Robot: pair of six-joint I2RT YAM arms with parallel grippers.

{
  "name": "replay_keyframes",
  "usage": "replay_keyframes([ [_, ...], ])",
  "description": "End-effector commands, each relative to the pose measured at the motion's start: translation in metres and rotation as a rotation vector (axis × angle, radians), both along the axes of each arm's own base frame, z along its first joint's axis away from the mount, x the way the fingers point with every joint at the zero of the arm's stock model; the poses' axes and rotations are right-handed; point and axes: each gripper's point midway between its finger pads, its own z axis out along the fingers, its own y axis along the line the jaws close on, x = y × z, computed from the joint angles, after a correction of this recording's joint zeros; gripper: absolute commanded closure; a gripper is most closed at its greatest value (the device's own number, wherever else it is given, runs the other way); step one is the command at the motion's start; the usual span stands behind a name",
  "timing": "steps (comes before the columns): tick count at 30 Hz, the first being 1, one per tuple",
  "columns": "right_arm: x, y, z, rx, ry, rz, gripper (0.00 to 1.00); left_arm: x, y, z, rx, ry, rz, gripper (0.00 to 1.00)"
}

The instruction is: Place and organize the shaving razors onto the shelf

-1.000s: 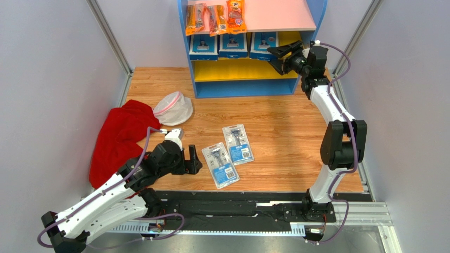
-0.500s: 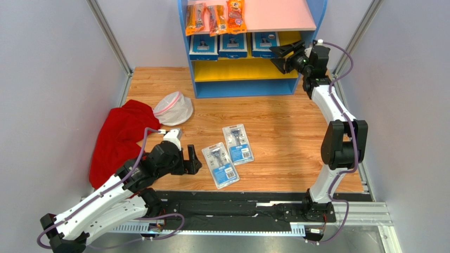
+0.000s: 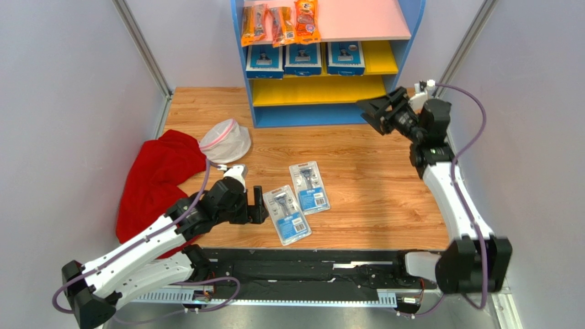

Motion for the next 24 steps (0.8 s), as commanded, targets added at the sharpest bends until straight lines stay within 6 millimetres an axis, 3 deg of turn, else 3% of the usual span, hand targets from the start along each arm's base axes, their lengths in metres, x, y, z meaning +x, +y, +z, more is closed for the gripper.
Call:
replay_keyframes([
  [1,-0.059,-0.01,-0.033,-0.183,0.012,0.002,0.34,0.017,-0.025,0.019,-0.044,-0.022,-0.026,0.01],
  [2,-0.075,-0.013,-0.026,-0.203,-0.02,-0.011,0.34,0.019,-0.029,0.022,-0.05,-0.02,-0.03,0.01],
  [3,-0.087,-0.018,-0.046,-0.248,0.033,-0.024,0.34,0.021,-0.032,0.022,-0.045,-0.014,-0.031,0.01],
  [7,-0.128,-0.037,-0.067,-0.346,0.068,-0.111,0.34,0.027,-0.046,0.009,0.016,0.07,-0.042,0.01],
  [9,-0.15,-0.045,-0.07,-0.375,0.058,-0.147,0.35,0.03,-0.059,0.012,0.007,0.101,-0.065,0.02],
  [16,-0.188,-0.053,-0.097,-0.416,0.109,-0.168,0.34,0.039,-0.103,-0.021,0.04,0.285,-0.119,0.11],
  [24,-0.21,-0.051,-0.115,-0.409,0.134,-0.146,0.34,0.043,-0.114,-0.049,0.082,0.364,-0.116,0.2],
])
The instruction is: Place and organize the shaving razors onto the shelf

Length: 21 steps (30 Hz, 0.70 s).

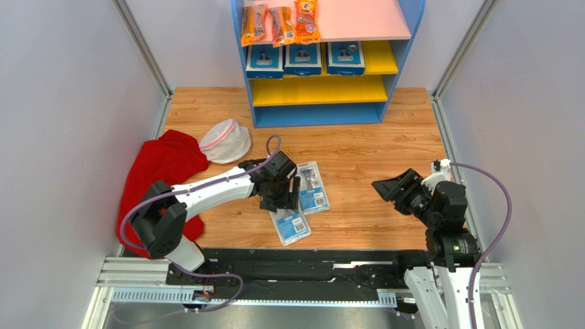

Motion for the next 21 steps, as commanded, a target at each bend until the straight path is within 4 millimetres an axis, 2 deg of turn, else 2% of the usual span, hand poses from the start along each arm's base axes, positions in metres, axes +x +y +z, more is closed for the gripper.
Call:
replay_keyframes([
  [1,-0.012,-0.002,-0.009,-0.022,0.013,0.005,0.34,0.009,-0.017,0.004,-0.038,0.012,0.0,0.21],
  [12,-0.024,0.007,-0.02,0.019,0.022,0.044,0.35,0.028,-0.014,-0.035,0.032,0.064,0.051,0.28],
  [16,-0.025,0.009,-0.025,0.029,0.034,0.056,0.35,0.039,-0.012,-0.035,0.006,0.066,0.092,0.3],
  [21,-0.027,0.01,-0.032,0.032,0.043,0.061,0.35,0.046,-0.008,-0.027,-0.005,0.036,0.104,0.31],
])
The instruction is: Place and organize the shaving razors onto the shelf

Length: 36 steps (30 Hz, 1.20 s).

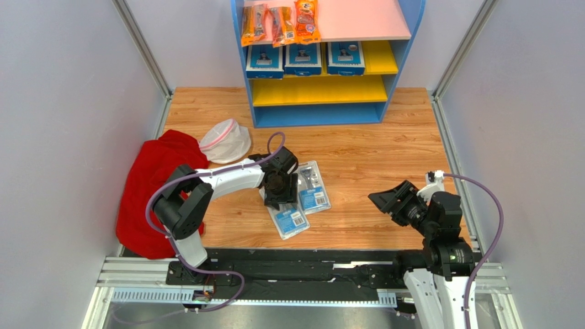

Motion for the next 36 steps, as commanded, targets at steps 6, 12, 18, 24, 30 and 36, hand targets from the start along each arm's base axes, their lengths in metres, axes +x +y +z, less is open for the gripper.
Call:
replay_keyframes([
  [6,-0.005,0.006,-0.007,0.021,0.002,0.036,0.35,0.014,-0.001,0.022,-0.072,-0.089,0.035,0.31],
  [12,-0.005,0.007,-0.011,0.024,0.005,0.036,0.35,0.016,0.012,0.035,-0.071,-0.164,0.09,0.26],
  [18,-0.005,0.009,-0.013,0.037,0.007,0.045,0.35,0.027,0.014,0.028,-0.005,-0.12,0.121,0.26],
  [24,-0.007,0.011,-0.015,0.043,0.008,0.056,0.35,0.034,0.016,0.012,0.066,-0.087,0.151,0.29],
  [30,-0.01,0.013,-0.023,0.052,0.025,0.066,0.36,0.039,0.021,0.002,0.086,-0.07,0.155,0.46],
  [36,-0.01,0.021,-0.032,0.077,0.058,0.123,0.36,0.037,0.023,-0.012,0.113,-0.039,0.136,1.0],
])
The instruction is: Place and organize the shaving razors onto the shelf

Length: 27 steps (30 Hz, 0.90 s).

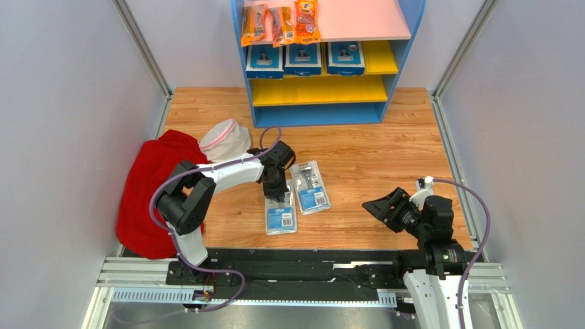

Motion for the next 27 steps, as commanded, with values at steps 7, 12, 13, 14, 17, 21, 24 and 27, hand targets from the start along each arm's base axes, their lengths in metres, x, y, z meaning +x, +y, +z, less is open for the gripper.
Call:
replay_keyframes([
  [7,0.0,0.014,0.003,0.035,-0.009,0.103,0.35,0.01,-0.001,0.011,-0.014,-0.034,-0.024,1.0],
  [12,0.0,0.019,0.013,0.062,-0.044,0.12,0.34,0.014,-0.014,0.068,-0.162,-0.142,-0.002,1.0],
  [13,0.0,0.019,0.016,0.065,-0.057,0.122,0.34,0.014,-0.017,0.078,-0.19,-0.158,0.001,1.0],
  [14,0.001,0.019,0.019,0.068,-0.068,0.117,0.34,0.015,-0.019,0.094,-0.228,-0.189,0.014,1.0],
  [17,0.003,0.018,0.028,0.065,-0.09,0.1,0.34,0.016,-0.029,0.123,-0.333,-0.233,0.028,1.0],
  [21,0.007,0.024,0.038,0.074,-0.102,0.12,0.33,0.021,-0.054,0.157,-0.475,-0.256,0.002,1.0],
  [24,0.014,0.034,0.045,0.084,-0.109,0.143,0.33,0.025,-0.07,0.173,-0.547,-0.254,-0.017,1.0],
  [27,0.02,0.047,0.055,0.085,-0.126,0.167,0.33,0.028,-0.082,0.18,-0.596,-0.246,-0.03,1.0],
])
